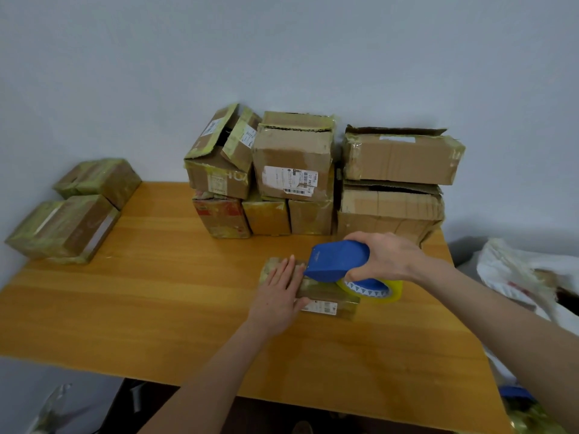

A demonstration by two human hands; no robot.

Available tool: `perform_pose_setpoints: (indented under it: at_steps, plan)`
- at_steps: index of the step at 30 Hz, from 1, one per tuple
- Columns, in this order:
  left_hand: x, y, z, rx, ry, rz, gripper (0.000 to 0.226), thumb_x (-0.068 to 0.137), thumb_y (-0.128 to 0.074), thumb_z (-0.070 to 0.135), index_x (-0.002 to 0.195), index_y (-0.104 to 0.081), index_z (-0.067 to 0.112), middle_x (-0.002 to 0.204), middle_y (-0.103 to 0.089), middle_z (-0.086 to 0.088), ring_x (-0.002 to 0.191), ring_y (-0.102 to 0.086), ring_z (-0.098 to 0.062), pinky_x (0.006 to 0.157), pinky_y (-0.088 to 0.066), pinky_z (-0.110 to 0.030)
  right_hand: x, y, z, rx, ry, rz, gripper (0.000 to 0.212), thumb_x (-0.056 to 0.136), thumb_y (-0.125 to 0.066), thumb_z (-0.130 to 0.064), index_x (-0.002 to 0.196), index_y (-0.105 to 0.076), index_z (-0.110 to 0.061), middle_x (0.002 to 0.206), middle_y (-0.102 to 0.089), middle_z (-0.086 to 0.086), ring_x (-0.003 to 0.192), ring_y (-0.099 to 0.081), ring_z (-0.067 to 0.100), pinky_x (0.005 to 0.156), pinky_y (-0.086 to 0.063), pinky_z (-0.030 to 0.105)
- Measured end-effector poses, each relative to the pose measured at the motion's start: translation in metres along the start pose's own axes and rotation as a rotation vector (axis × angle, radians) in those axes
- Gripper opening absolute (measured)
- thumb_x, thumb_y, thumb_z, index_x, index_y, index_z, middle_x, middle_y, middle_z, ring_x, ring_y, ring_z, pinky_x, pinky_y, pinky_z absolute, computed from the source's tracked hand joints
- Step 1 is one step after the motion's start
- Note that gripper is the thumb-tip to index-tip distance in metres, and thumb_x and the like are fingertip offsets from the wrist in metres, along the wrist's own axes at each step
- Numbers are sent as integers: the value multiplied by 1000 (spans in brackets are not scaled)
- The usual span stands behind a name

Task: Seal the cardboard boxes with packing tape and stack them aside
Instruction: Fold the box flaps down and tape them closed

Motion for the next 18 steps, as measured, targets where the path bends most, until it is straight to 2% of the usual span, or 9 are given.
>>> perform_pose_setpoints:
  at_steps: [4, 8, 10, 15, 18]
  plan:
    - [3, 1, -2, -13, -14, 1, 70, 96, -17, 61, 140, 24, 26, 149, 30, -1, 140, 25, -14, 116, 12, -32, -5, 6, 14, 63, 10, -51, 67, 68, -72, -56, 127, -47, -38, 106, -58, -12, 94, -58, 13, 81, -56, 38]
    - [6, -3, -2, 13, -34, -2, 85, 73, 18, 76, 142, 23, 26, 151, 28, -1, 144, 22, -18, 114, 14, -32, -12, 6, 37, 90, -33, -107, 57, 68, -73, -51, 119, -49, -39, 104, -60, -10, 93, -60, 14, 82, -55, 39]
    - [5, -6, -2, 15, -34, -2, 95, 64, 31, 77, 143, 23, 25, 152, 27, -1, 143, 22, -18, 113, 17, -31, -14, -4, 41, 99, -41, -140, 59, 64, -72, -54, 115, -47, -41, 105, -59, -8, 93, -59, 14, 81, -55, 38]
    - [8, -3, -11, -26, -46, -20, 103, 59, 33, 81, 144, 21, 24, 154, 23, 1, 143, 21, -15, 114, 15, -31, -12, -10, 42, 146, -68, -87, 62, 69, -75, -48, 122, -45, -37, 109, -57, -6, 95, -57, 15, 80, -53, 33]
    - [8, 0, -20, 7, -42, -36, 104, 58, 31, 83, 143, 21, 23, 153, 24, -1, 144, 21, -17, 112, 17, -31, -11, -15, 32, 98, -72, -77, 66, 70, -73, -53, 125, -42, -35, 110, -57, -5, 98, -55, 19, 83, -53, 38]
Point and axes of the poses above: each hand's wrist, its own x-axis towards the middle knuckle, its own y-axis out of the back of the hand, z = x × y, the point moved 7 cm from there along x, towards the middle knuckle
